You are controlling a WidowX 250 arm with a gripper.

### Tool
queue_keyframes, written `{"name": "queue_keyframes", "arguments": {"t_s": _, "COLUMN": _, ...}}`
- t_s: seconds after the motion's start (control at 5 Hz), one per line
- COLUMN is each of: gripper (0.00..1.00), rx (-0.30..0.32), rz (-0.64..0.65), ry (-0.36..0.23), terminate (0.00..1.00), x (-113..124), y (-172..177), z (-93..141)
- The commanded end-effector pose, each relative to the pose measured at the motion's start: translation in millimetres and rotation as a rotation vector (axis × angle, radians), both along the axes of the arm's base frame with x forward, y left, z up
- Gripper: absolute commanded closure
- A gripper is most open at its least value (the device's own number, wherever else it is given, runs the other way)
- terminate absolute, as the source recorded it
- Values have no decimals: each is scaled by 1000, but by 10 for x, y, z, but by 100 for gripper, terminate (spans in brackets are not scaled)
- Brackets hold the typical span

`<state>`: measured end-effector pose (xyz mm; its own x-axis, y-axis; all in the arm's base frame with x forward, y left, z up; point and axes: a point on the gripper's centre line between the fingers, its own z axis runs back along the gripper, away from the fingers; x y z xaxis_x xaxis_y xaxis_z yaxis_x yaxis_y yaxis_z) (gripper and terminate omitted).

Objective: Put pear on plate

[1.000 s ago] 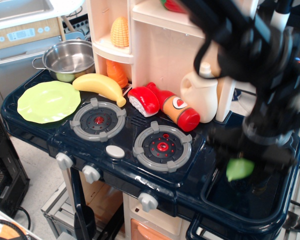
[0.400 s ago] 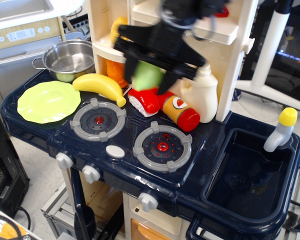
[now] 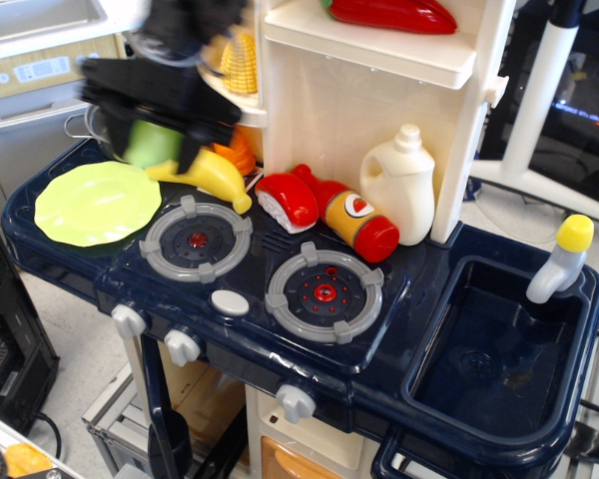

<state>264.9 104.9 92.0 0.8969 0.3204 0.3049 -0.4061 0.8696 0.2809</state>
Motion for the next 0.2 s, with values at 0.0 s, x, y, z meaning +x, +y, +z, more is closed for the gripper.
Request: {"name": "queue_keyframes", "arguments": {"t_s": 0.0, "gripper": 100, "rx": -27, "rz": 14, "ry": -69, "terminate": 100, "x": -44, "y": 536, "z": -283}}
